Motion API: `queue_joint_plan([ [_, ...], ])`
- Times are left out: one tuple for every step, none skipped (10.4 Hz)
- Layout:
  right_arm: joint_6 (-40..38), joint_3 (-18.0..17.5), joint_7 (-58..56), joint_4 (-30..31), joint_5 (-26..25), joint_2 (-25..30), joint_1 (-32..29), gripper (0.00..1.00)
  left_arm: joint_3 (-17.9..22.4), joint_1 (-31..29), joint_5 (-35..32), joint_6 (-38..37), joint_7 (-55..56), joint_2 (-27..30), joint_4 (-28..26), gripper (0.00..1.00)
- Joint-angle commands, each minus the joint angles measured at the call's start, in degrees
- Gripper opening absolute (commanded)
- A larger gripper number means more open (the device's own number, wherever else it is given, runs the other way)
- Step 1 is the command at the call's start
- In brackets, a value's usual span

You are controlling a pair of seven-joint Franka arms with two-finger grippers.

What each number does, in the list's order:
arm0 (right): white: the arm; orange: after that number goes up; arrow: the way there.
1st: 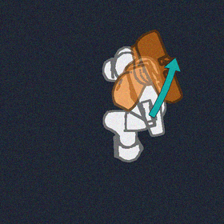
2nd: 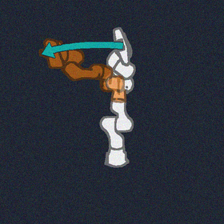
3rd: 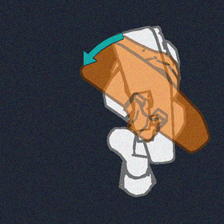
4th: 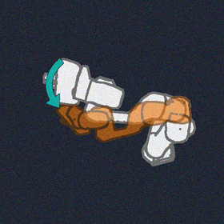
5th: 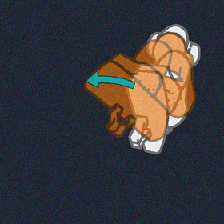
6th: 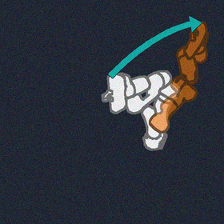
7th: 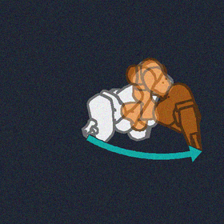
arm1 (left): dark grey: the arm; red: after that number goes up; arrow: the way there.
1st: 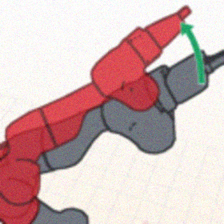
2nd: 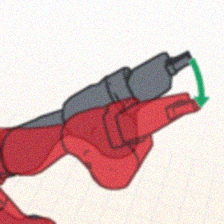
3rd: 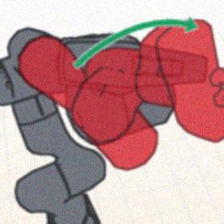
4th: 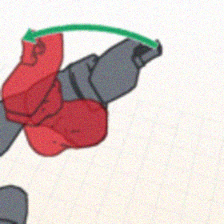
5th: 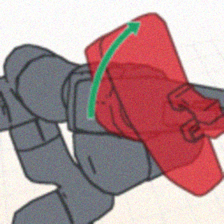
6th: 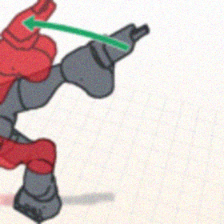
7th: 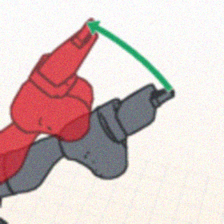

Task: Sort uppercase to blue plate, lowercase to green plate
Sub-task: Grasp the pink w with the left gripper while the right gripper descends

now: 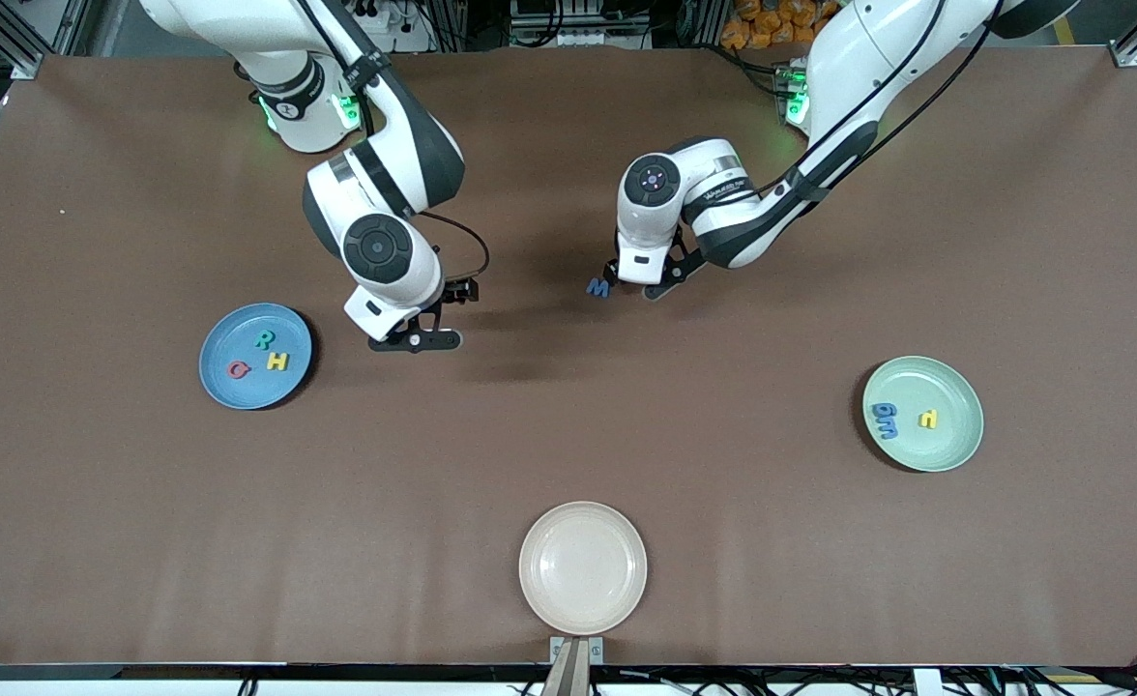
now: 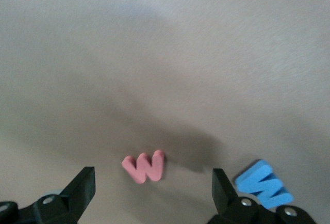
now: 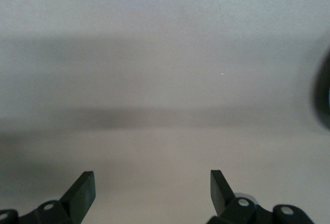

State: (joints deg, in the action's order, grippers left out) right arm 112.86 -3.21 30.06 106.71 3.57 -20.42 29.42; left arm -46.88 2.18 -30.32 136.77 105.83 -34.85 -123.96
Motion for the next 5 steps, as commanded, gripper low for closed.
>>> queue_joint_plan([
  [3.40,-3.11,6.38,0.51,0.74,-0.06,-0.07,0.99,-0.31,-0.25,-4.29,3.23,7.95,3.21,-5.05,1.00],
  [5.16,-4.08,8.32,0.60,0.91,-0.49,-0.07,0.99,-0.23,-0.25,-6.22,3.93,9.90,3.21,-6.02,1.00],
  [7.78,-5.39,11.48,0.52,1.35,-1.28,-0.07,1.00,-0.23,-0.25,-7.37,4.12,11.23,3.12,-6.29,1.00],
  [10.86,-6.10,14.47,0.51,1.35,-1.81,0.28,1.00,-0.23,-0.34,-7.56,4.81,11.59,3.12,-6.29,1.00],
  [13.93,-6.28,15.98,0.43,1.35,-2.34,0.98,0.99,-0.23,-0.34,-7.56,6.04,11.68,3.03,-6.12,1.00],
])
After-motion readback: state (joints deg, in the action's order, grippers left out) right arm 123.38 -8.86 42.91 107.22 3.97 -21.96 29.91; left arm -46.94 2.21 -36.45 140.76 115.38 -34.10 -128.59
